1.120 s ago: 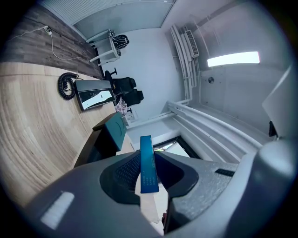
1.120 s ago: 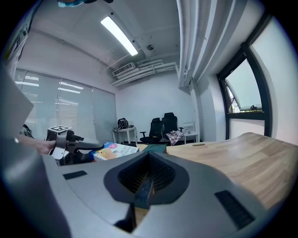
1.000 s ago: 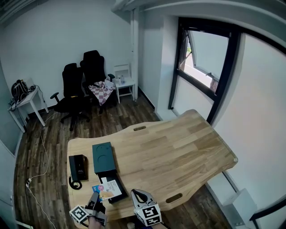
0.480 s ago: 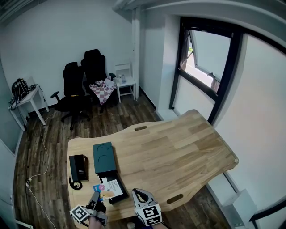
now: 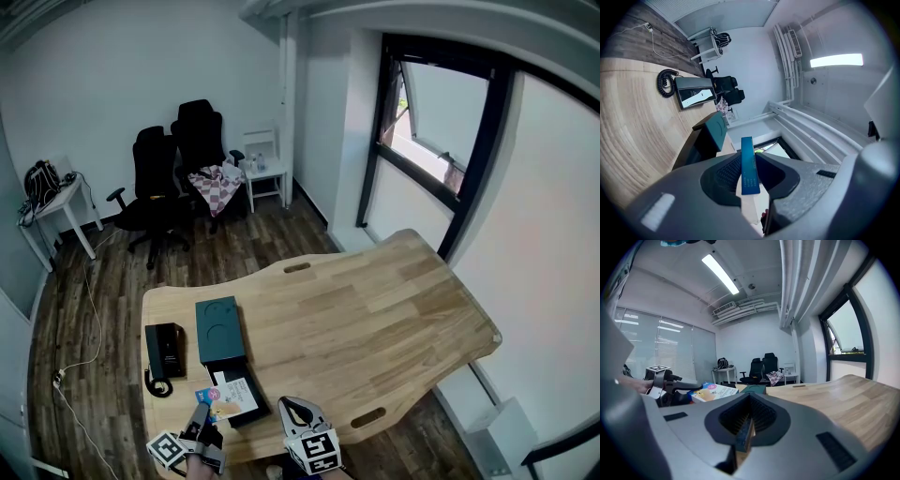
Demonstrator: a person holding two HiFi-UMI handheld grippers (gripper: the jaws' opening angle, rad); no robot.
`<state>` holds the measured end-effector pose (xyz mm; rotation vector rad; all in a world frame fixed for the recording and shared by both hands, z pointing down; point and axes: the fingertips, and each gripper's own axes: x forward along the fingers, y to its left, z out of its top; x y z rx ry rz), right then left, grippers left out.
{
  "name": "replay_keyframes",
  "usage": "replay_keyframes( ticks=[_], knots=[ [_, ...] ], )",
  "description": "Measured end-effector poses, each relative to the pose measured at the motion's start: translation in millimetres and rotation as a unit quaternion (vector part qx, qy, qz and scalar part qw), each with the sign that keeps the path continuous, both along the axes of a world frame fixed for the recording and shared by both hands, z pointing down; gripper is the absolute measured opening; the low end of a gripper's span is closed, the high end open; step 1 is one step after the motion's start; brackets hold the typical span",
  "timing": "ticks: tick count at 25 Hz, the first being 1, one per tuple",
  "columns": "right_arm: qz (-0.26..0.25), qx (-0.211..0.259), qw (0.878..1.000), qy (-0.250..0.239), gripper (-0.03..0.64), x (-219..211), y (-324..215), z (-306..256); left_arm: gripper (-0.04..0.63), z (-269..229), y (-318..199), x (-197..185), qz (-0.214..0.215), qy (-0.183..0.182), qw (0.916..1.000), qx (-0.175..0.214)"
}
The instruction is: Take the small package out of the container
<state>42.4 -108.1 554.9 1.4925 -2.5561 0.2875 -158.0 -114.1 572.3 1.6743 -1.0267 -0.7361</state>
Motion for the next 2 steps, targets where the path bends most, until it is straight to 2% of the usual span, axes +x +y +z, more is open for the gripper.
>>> replay_keyframes(
  ticks=[2],
  knots=[
    [-0.001,0.0,1.0,0.001,0.005,-0.5,-0.9,1.3,0.095,0.0,-0.6,-0.3,-0.002,0.005,1.0,-0.004]
  ],
)
